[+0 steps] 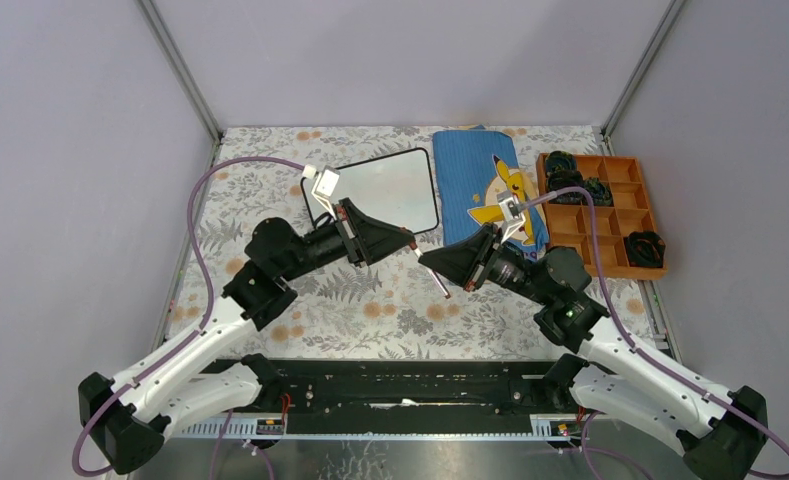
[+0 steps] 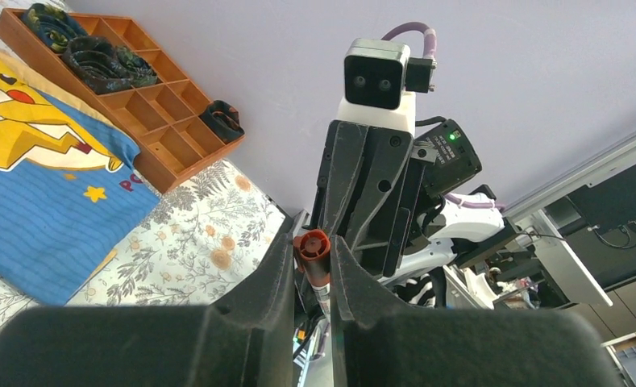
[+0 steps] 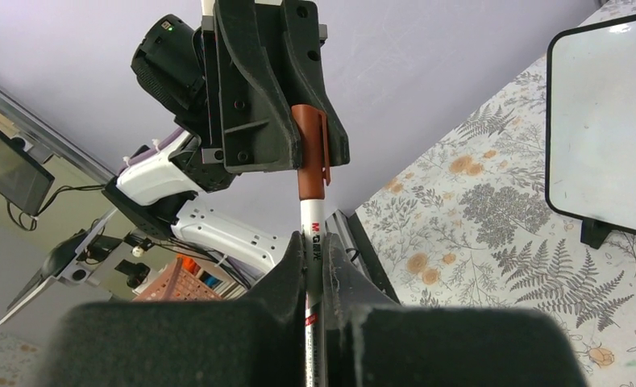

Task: Write a sentence on the whiteboard
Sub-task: Open the whiteboard marker at the center of the board, then place the pen cap at the center of the board.

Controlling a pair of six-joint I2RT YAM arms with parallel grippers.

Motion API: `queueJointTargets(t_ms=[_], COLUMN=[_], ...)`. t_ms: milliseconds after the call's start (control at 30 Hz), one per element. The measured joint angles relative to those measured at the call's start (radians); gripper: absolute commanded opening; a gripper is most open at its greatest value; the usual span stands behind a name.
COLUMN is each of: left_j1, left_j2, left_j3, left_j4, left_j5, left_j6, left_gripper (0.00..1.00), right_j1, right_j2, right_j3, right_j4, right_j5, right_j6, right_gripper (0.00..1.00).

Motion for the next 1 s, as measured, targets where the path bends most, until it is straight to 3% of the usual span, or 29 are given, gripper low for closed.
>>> queueJointTargets(t_ms=[100, 300, 600, 833, 1000], left_j1=[-0.003, 0.037, 0.037, 0.037, 0.037], left_j2=[-0.003, -0.035, -0.050, -0.072, 0.009], left_j3=[0.000, 0.041, 0.052, 0.068, 0.069], left_j4=[-0.009, 0.031, 0.029, -0.242, -0.476], left_j5=[-0.004, -0.151, -0.201, -0.325, -0.378], left_j6=[0.002, 0.041, 0.082, 0.223, 0.283], left_gripper=[0.00, 0.00, 0.00, 0.00, 0.00], right_j1=[0.000, 0.000, 0.000, 0.000, 0.000], right_j2=[-0.009, -0.055, -0.069, -0.156, -0.169], right_j3=[-0.006, -0.043, -0.039, 0.044, 0.060], right_j4=[-0.003, -0.077, -0.138, -0.439, -0.598], right_j5=[0.005, -0.035, -0.024, 0.232, 0.405], right_j6=[-0.002, 0.005, -0.011, -0.143, -0.192], right_gripper=[0.00, 0.00, 0.00, 0.00, 0.00])
